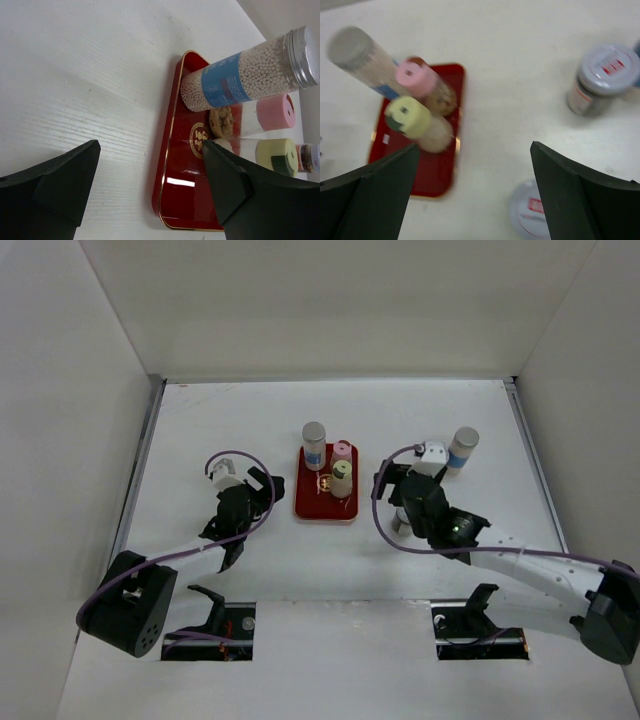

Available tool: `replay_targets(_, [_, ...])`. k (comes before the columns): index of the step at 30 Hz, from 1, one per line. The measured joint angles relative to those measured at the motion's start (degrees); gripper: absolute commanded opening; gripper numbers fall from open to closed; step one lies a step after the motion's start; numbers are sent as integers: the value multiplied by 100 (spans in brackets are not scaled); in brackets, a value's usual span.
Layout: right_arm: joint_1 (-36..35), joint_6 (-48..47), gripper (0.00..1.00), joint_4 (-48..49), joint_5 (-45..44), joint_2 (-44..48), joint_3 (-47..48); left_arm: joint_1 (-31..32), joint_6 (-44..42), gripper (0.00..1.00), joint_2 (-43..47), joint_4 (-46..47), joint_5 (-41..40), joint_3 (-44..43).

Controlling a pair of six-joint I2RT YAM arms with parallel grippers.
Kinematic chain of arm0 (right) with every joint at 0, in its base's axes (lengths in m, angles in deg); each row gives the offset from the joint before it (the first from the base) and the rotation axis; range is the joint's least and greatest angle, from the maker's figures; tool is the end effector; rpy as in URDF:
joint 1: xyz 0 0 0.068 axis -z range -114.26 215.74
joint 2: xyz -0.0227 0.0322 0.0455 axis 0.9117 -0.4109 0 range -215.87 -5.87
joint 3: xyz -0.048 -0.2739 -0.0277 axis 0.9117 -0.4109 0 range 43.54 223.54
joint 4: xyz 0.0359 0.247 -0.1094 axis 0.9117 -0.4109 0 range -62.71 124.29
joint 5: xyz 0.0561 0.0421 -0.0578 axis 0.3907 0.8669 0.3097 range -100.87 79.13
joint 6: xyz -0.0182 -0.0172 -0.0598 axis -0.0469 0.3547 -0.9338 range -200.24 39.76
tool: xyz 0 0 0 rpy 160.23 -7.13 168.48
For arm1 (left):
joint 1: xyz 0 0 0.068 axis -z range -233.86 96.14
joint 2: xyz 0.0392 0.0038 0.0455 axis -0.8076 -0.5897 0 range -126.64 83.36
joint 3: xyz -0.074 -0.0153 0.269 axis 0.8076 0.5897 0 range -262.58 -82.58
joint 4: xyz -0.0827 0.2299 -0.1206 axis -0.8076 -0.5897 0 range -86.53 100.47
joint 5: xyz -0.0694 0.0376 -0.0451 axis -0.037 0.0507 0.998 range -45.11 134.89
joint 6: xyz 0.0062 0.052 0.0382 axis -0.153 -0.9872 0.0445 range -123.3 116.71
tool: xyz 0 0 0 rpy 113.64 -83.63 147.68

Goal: Organize the condiment bottles

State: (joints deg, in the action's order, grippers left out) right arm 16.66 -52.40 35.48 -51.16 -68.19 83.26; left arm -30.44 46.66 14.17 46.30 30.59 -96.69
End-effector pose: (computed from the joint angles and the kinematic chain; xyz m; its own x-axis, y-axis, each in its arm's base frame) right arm 0.1944 0.1744 0.2690 -0.2964 0.2018 -0.9335 -0.0493 0.9729 0.2259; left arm 0.2217 -0.0824 0.1500 -0.3256 -0.6674 -0.6697 -0.1213 0.7320 -0.6704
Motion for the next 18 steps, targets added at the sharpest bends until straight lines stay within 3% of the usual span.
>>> replay_targets(5, [101,485,100,-1198,-55,415,-518,26,0,83,-2,0,-20,0])
replay_targets(10, [184,798,98,-1755,170,245,-715,33,0,83,-2,0,-31,0])
replay_targets(15, [293,868,67,-1696,269,-273,-715,35,0,83,-26,0,-22,0])
replay_targets(18, [286,839,59,-1609,177,-474,-643,35,0,83,-26,4,-26,0])
